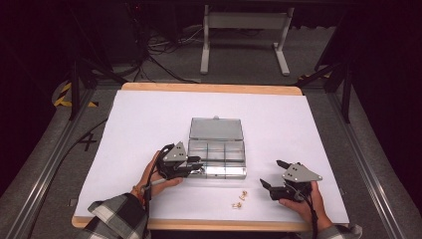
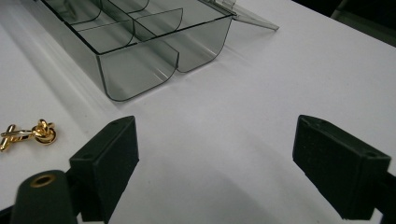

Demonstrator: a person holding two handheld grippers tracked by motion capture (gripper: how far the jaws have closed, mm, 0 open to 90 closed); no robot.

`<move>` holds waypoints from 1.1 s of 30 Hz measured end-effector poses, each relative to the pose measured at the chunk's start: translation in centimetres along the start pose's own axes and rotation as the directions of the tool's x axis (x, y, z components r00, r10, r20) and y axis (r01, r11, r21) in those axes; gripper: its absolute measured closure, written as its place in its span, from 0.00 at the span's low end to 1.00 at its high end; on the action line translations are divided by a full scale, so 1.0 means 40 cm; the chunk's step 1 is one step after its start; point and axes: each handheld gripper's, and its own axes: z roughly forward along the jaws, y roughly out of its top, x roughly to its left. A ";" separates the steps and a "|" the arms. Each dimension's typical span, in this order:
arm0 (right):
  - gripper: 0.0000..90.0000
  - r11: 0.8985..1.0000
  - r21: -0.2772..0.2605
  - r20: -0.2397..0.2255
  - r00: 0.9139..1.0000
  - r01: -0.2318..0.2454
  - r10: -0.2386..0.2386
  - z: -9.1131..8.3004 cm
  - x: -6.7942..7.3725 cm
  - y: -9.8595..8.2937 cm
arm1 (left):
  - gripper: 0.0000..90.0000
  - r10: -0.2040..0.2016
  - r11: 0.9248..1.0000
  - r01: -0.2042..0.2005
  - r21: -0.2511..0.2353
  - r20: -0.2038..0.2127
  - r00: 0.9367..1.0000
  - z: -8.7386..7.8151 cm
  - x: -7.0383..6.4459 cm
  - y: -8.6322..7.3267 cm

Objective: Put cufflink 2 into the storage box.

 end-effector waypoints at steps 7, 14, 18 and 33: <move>0.17 1.000 0.006 -0.005 1.000 0.005 -0.005 0.000 0.000 0.000 | 0.79 -0.017 1.000 0.017 -0.022 -0.009 1.000 -0.009 0.008 0.000; 0.17 1.000 0.002 -0.006 1.000 0.001 -0.001 -0.001 0.000 0.000 | 0.79 -0.030 0.999 0.029 -0.029 -0.021 0.999 -0.009 0.011 -0.003; 0.17 1.000 0.004 -0.011 1.000 -0.002 0.002 0.000 0.000 0.000 | 0.77 -0.034 0.999 0.033 -0.036 -0.023 0.999 -0.010 0.012 -0.002; 0.31 1.000 0.011 -0.073 0.997 0.010 -0.009 -0.005 0.004 0.001 | 0.68 -0.023 0.994 0.018 -0.104 -0.056 0.998 -0.055 0.001 -0.001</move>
